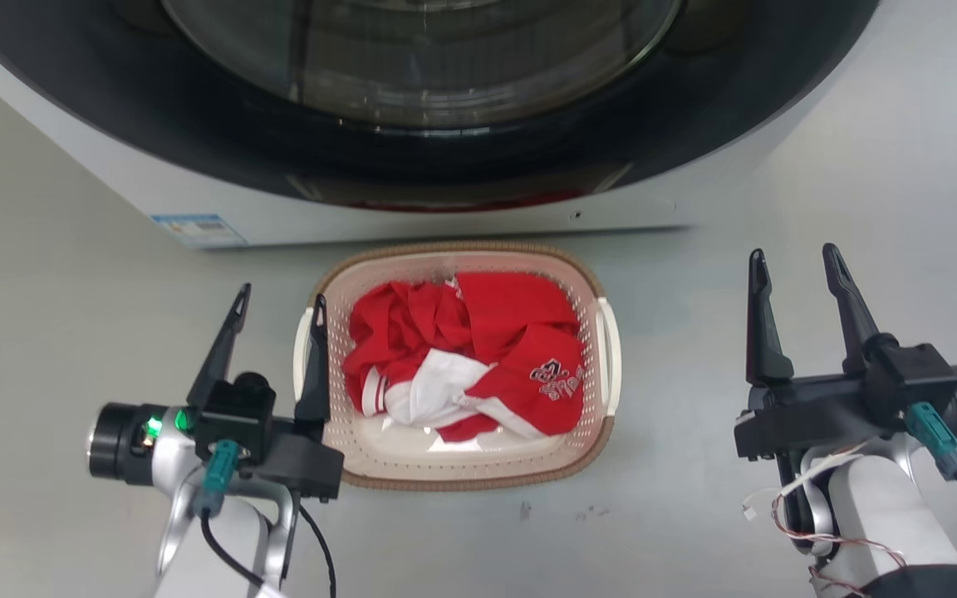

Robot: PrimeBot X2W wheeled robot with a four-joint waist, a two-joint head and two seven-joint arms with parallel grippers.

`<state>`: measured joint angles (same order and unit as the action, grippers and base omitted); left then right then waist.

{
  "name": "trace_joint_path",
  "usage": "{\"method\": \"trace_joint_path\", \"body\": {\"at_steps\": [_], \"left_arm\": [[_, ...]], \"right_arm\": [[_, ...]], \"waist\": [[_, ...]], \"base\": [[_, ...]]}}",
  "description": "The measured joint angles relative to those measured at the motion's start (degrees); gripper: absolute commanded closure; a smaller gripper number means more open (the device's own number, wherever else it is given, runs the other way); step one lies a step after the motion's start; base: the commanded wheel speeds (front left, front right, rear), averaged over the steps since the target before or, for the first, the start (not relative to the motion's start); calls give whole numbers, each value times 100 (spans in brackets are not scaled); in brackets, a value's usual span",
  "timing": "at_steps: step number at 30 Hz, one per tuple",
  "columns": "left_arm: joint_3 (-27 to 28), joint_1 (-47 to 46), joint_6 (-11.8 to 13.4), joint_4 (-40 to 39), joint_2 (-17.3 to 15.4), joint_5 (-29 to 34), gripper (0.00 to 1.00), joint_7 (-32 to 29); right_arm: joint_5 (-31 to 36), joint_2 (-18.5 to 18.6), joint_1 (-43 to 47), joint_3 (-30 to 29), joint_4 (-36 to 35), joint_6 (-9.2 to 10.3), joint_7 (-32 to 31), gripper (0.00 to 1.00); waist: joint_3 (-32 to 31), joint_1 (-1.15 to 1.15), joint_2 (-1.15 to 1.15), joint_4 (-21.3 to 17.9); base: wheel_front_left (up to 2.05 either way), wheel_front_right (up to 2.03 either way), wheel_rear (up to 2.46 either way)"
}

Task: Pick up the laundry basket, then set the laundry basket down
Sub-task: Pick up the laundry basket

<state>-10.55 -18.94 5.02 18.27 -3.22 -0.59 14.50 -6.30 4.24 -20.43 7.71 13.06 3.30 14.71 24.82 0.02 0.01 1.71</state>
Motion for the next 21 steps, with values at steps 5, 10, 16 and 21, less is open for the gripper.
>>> {"method": "trace_joint_path", "body": {"at_steps": [5, 10, 16, 21], "left_arm": [[85, -387, -7, 436, 7, -90, 0, -3], [153, -795, -33, 835, 9, -182, 0, -32], [279, -1297, -47, 1270, 21, -264, 0, -88], [296, -1641, -46, 1536, 54, -298, 0, -126]], "right_arm": [[-2, 0, -367, 43, 466, -87, 0, 0], [-29, -1, -845, 92, 893, -141, 0, 0], [-80, -8, -1393, 191, 1378, -208, -3, 0], [-81, -15, -1775, 275, 1685, -230, -2, 0]], "waist": [[428, 0, 0, 19], [855, 0, 0, 32], [1376, -1, 0, 37], [1805, 0, 0, 43]], "base": [[0, 0, 0], [0, 0, 0], [0, 0, 0], [0, 0, 0]]}}
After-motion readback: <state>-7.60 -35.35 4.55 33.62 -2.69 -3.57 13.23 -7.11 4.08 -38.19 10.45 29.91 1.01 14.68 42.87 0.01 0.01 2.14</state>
